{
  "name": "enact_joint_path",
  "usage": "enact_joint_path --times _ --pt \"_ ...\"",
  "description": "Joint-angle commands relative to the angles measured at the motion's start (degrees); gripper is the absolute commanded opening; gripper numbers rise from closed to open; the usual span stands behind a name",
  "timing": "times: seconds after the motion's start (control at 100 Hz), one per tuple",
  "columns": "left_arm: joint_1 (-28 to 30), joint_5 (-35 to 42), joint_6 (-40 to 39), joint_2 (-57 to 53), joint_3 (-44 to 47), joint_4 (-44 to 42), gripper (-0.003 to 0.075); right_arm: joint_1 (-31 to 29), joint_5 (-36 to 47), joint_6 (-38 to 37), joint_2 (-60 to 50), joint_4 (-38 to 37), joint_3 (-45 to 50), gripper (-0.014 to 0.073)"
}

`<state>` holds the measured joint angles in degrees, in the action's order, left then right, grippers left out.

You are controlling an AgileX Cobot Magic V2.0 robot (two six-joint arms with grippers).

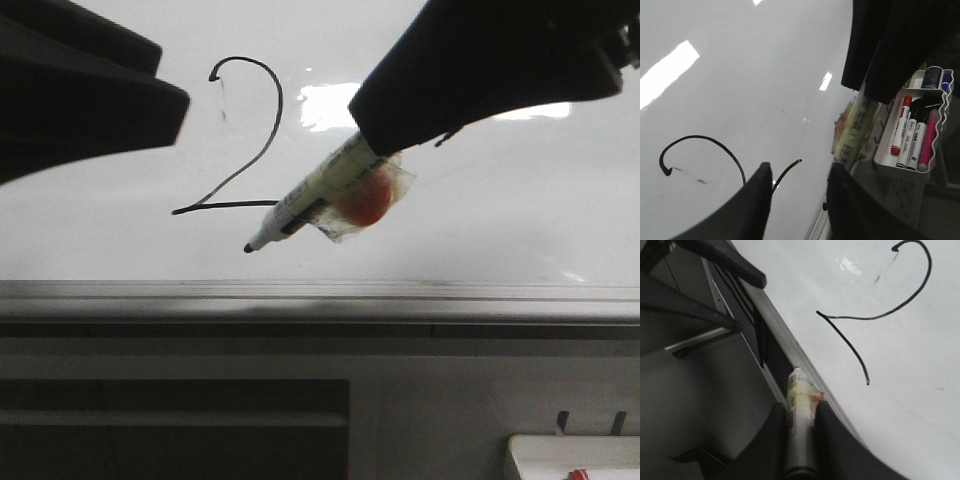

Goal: Write number 2 on whiteboard

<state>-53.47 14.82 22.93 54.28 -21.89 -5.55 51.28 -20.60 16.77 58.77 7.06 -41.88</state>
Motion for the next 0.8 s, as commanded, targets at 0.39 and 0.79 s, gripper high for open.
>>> enact_joint_path --times 0.39,0.79 --pt "-0.46 8.01 -0.53 8.20 -1.84 -3.40 0.0333 4.79 9.84 0.12 -0.47 -0.47 -1.91 -0.0071" --pt "-0.54 7.12 -0.53 8.73 -1.84 -8.50 0.0321 5.99 7.87 0.12 2.68 -0.10 -1.91 -0.0071"
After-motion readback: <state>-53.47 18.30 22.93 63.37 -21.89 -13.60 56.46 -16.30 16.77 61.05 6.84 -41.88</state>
